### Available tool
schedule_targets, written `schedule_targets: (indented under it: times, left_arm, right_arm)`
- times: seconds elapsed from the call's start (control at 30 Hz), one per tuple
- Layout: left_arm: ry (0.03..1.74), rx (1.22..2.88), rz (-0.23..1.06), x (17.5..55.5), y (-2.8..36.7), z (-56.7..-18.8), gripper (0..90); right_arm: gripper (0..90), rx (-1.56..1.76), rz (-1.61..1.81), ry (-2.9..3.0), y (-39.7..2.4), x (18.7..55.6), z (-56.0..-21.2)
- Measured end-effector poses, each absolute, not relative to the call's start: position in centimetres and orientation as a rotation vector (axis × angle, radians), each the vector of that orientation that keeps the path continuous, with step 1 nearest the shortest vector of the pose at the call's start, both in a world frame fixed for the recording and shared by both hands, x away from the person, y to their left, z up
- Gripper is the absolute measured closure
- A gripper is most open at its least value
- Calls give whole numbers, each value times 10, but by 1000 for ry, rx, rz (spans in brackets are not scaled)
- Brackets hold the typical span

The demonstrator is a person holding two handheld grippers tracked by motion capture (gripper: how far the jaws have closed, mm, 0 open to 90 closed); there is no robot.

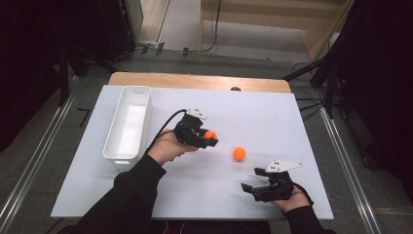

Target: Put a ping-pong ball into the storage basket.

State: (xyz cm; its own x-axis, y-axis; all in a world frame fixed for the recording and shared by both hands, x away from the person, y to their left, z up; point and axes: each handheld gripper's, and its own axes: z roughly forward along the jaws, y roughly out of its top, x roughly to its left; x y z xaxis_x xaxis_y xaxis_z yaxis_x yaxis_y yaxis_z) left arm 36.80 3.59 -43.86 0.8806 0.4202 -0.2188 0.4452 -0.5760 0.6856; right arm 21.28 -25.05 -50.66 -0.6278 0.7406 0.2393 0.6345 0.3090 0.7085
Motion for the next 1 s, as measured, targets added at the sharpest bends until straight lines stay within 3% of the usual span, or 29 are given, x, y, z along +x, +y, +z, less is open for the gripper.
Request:
schedule_targets:
  times: [1.0]
  left_arm:
    - [609,2287,-79,365,58,-418,505]
  right_arm:
    - [164,1280,1220,2433,-251,213,-507]
